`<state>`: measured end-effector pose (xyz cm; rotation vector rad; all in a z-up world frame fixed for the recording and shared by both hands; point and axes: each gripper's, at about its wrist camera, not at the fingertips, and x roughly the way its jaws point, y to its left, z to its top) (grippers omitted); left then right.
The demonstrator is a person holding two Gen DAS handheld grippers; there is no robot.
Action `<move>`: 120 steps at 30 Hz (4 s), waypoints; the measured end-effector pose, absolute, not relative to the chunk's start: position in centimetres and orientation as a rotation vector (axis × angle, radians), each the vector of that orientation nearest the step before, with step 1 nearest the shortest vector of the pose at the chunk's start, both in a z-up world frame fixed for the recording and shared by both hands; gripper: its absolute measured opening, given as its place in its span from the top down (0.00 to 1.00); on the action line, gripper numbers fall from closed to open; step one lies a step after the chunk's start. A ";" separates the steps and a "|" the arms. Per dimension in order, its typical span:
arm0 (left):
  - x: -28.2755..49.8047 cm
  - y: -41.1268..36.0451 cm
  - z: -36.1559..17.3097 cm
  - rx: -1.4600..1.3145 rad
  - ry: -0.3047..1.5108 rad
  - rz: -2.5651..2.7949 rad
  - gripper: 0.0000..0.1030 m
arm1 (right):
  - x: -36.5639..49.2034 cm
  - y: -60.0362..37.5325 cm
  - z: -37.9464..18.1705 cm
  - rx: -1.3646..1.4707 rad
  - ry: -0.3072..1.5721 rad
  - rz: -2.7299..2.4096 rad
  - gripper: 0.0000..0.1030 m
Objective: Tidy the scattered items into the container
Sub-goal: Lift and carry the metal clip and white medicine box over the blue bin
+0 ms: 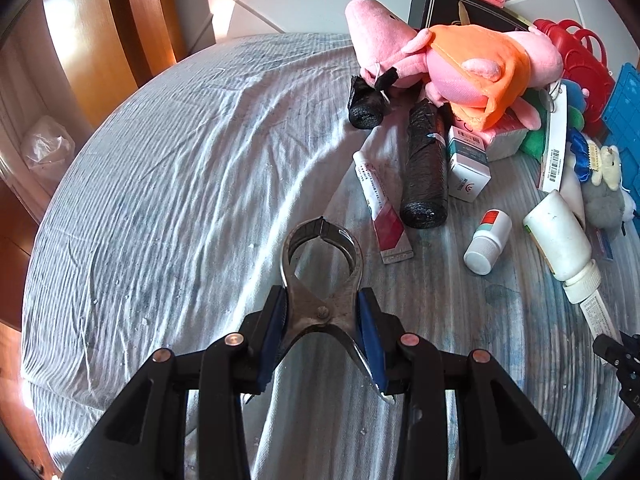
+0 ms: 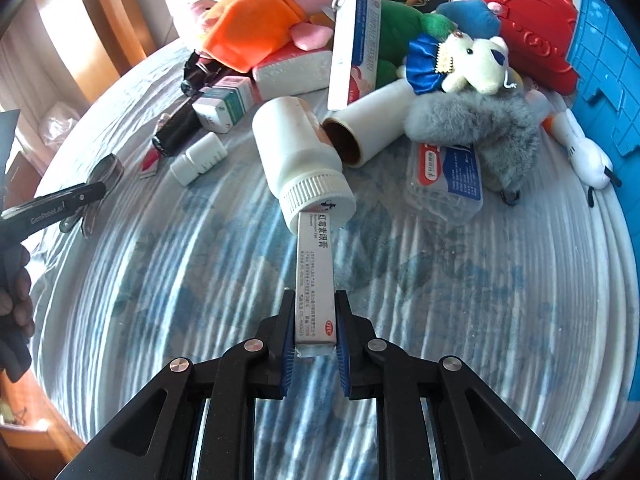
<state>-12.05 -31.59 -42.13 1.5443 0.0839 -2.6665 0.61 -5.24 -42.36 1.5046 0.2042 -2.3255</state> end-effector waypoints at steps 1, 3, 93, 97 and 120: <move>-11.9 -31.6 -42.0 1.543 0.085 -2.666 0.65 | 0.8 -5.2 -42.1 1.499 0.200 -2.323 0.83; -11.7 -31.7 -41.8 1.539 0.090 -2.664 0.65 | 0.9 -5.5 -41.7 1.487 0.196 -2.320 0.83; -6.6 -0.1 -1.9 0.849 -0.044 -3.067 0.65 | -2.0 17.8 -6.0 0.750 -0.028 -2.412 0.83; -6.7 2.8 -1.4 0.845 -0.080 -3.097 0.65 | -2.6 19.8 -5.8 0.746 -0.047 -2.424 0.83; -9.4 18.8 0.9 0.825 -0.259 -3.279 0.65 | -5.5 34.9 -5.2 0.749 -0.190 -2.611 0.83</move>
